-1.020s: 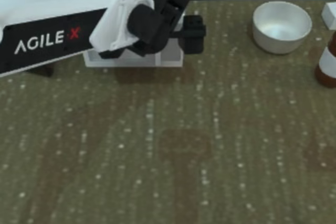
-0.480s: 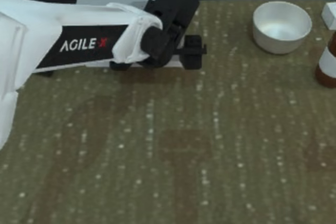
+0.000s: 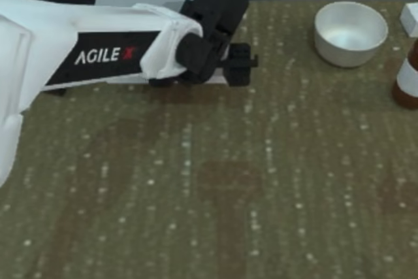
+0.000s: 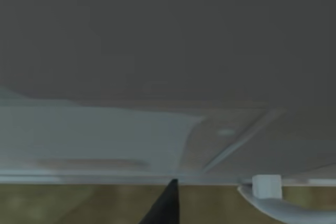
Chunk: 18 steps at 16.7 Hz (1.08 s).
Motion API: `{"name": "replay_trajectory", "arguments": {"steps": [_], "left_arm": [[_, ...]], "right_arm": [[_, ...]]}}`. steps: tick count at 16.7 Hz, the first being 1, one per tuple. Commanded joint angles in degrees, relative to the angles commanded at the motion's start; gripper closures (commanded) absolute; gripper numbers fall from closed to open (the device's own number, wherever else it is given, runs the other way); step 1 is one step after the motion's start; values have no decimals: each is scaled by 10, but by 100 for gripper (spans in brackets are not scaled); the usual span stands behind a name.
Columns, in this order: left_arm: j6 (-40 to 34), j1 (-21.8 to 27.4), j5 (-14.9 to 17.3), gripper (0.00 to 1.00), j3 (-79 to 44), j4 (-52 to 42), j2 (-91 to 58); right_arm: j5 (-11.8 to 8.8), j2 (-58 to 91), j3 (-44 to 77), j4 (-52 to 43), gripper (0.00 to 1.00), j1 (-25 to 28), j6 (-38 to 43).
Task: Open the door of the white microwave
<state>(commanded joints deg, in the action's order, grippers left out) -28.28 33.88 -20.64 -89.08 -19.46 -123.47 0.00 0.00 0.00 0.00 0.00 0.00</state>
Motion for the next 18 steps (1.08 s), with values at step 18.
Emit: {"name": "replay_trajectory", "arguments": {"steps": [18], "left_arm": [[-7,21,2,100,43,3,25]], "right_arm": [[0,0,0,0,0,0,0]]}}
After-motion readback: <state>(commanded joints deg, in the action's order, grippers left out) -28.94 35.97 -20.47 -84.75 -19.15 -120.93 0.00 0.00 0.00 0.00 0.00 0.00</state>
